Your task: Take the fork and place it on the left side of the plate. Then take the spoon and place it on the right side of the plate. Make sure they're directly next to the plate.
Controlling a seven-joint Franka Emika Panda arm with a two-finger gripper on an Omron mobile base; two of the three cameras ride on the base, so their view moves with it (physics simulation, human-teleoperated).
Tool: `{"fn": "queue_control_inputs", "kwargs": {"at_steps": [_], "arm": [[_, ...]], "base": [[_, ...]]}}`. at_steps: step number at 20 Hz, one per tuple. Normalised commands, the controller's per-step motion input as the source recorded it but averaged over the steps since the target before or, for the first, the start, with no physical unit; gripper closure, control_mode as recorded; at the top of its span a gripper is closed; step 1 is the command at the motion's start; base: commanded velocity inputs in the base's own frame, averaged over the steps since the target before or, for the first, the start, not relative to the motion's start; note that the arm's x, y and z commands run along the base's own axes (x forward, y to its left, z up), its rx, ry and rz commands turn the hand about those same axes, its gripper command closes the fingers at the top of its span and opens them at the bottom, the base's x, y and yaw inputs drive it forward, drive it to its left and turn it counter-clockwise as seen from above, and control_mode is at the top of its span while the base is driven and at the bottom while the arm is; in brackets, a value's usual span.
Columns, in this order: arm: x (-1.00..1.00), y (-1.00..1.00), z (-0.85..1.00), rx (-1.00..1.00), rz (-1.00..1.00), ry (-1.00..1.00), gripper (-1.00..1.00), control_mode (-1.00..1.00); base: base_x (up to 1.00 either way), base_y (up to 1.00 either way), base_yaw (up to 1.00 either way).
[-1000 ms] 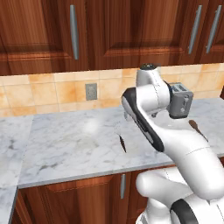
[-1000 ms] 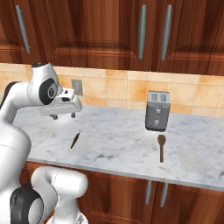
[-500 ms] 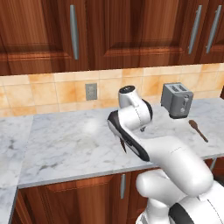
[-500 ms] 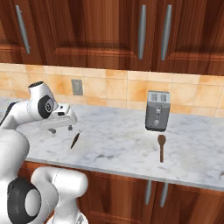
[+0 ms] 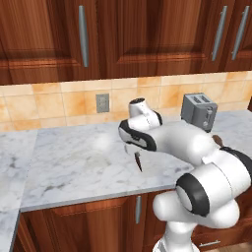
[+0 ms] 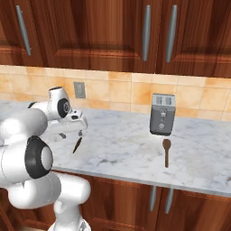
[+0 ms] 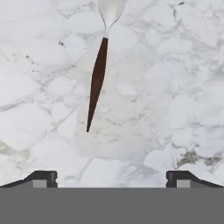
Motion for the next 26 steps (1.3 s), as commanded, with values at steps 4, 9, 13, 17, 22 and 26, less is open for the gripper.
{"fn": "queue_control_inputs", "kwargs": {"at_steps": [4, 9, 13, 17, 22, 26], "arm": [[0.43, 0.09, -0.64, 0.00, 0.01, 0.06, -1.00, -1.00], [0.15, 0.14, -0.52, 0.00, 0.00, 0.00, -1.00, -1.00], [0.02, 0.00, -0.38, 0.03, 0.00, 0.00, -1.00, -1.00], [0.01, 0.00, -0.23, 0.05, 0.00, -0.07, -1.00, -1.00], [0.08, 0.00, -0.16, 0.04, 0.00, -0.07, -1.00, -1.00], [0.13, 0.00, -0.16, 0.04, 0.00, -0.09, -1.00, -1.00]], "base": [[0.00, 0.00, 0.00], [0.00, 0.00, 0.00], [0.00, 0.00, 0.00], [0.00, 0.00, 0.00], [0.00, 0.00, 0.00], [0.00, 0.00, 0.00]]}}
